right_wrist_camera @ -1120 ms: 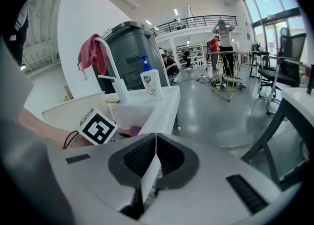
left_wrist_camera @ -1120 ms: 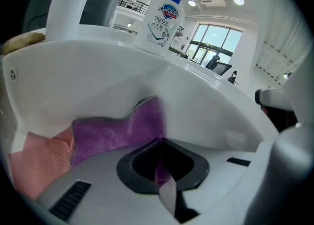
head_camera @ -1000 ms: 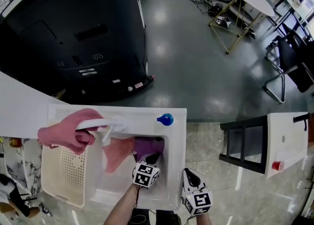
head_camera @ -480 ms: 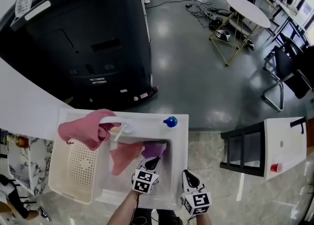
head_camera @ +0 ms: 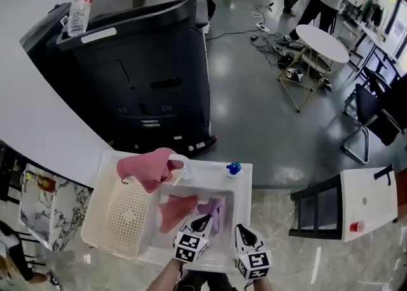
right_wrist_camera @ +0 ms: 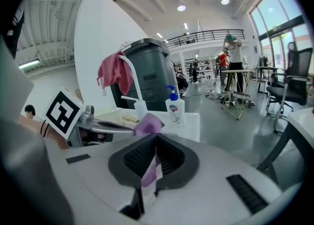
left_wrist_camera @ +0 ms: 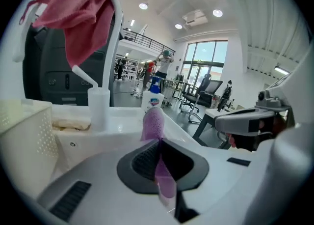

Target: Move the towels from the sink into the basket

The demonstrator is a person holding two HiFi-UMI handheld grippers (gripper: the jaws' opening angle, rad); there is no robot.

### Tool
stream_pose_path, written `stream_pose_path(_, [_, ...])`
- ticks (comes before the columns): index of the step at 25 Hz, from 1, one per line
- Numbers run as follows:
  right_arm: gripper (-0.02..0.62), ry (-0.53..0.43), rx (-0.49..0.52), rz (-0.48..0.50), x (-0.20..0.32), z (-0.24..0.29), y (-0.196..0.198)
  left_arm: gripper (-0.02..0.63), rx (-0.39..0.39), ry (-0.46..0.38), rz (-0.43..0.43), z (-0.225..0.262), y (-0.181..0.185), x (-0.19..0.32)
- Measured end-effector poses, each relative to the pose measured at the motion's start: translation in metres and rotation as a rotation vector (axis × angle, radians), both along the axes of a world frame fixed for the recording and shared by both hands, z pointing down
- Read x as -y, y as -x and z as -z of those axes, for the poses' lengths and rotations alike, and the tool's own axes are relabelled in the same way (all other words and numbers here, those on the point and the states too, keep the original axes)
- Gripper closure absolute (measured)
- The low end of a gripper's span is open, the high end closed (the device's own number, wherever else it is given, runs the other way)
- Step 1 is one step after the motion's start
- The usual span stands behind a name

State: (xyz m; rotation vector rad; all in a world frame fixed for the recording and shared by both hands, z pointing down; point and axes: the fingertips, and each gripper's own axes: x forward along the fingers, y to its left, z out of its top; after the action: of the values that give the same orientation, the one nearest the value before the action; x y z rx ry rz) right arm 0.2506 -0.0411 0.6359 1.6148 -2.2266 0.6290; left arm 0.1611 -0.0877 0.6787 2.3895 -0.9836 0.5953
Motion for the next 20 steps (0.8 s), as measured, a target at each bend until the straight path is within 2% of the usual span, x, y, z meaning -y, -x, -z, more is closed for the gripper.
stream_pose_path(8, [0.566, -0.077, -0.005, 0.051, 0.002, 0.042, 0.037, 0.588, -0.047, -0.115, 0.032, 0.08, 0.026, -0.012])
stream_pose_path(13, [0.566, -0.146, 0.002, 0.084, 0.008, 0.076, 0.062, 0.588, -0.066, -0.218, 0.034, 0.132, 0.043, -0.017])
stream_pose_path(20, [0.566, -0.208, -0.001, 0.14, -0.001, 0.105, 0.096, 0.588, -0.08, -0.313, 0.097, 0.175, 0.077, -0.026])
